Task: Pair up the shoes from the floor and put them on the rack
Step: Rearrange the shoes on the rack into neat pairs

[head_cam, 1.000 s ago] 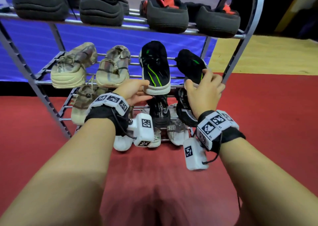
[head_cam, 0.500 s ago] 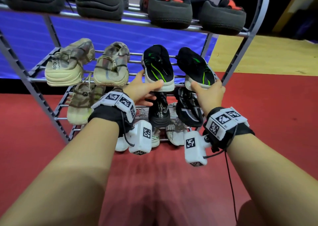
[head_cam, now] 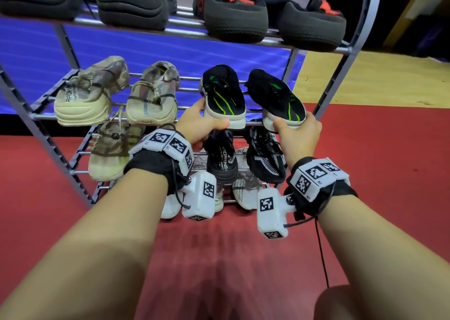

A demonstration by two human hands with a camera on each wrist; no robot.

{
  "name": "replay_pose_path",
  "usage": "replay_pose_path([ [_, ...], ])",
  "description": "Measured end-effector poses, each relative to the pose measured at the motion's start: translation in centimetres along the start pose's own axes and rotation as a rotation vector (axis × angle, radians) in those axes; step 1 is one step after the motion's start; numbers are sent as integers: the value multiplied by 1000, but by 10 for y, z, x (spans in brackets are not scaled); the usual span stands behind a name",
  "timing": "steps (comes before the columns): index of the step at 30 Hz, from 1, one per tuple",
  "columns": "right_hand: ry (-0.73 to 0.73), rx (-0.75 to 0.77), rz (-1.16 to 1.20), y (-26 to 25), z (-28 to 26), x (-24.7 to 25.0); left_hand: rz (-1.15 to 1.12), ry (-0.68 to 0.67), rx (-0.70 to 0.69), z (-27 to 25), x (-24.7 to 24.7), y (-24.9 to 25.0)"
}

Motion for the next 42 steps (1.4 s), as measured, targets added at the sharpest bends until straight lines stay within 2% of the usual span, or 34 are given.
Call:
replay_pose_path([
  [4,11,7,-39,-1,0,1,-47,-10,-6,8,-7,-1],
  [14,60,-24,-62,-3,-6,3,-2,-12,19,7,-9,-5],
  [25,-50,-8,-29,5,-6,4,20,-27,36,10,-9,-12],
  [27,-46,-34,-86,4,-7,4,26,-30,39,9,-11,-12],
  [29,8,-49,-255,-1,-10,5,41,-35,40,6,-10,-12],
  [32,110,94,-414,-24,-16,4,163,-76,83,-1,-3,-11],
  [34,106,224,-448,-41,-24,-5,221,-70,74,-6,10,-5],
  [38,-8,448,-468,-71,-46,-37,289,47,-40,-25,49,16],
  [41,-150,524,-473,-89,-66,-68,322,152,-84,-45,84,20],
  [42,-192,537,-481,-93,-73,-78,395,189,-77,-53,95,19],
])
Point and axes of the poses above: each hand's wrist, its own z-axis towards the middle knuckle, its own x-axis out of the back of the hand, y = z × x, the point moved 5 cm from there along z, towards the middle knuckle, and after that the axes turned 8 degrees about -y, right-handed, at the moved point
